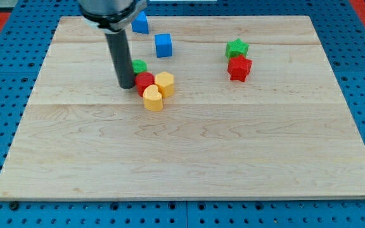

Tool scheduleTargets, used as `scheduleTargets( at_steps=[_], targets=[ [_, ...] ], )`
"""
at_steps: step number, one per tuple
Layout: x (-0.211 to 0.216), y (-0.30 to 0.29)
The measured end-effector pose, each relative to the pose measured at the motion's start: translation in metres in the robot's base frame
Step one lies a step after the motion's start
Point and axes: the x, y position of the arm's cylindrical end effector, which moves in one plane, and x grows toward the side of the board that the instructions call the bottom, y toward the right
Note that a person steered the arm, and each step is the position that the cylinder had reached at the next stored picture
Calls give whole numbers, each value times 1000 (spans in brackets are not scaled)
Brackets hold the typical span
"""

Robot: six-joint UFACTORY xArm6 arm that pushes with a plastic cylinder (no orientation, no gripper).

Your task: Separate the yellow hexagon from the red circle

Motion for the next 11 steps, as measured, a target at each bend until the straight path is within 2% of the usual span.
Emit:
scheduleTargets(
  at_steps=[2,5,8,9,11],
  targets=[
    [0,87],
    [6,170],
    [99,263],
    [123,220],
    [73,198]
  ],
)
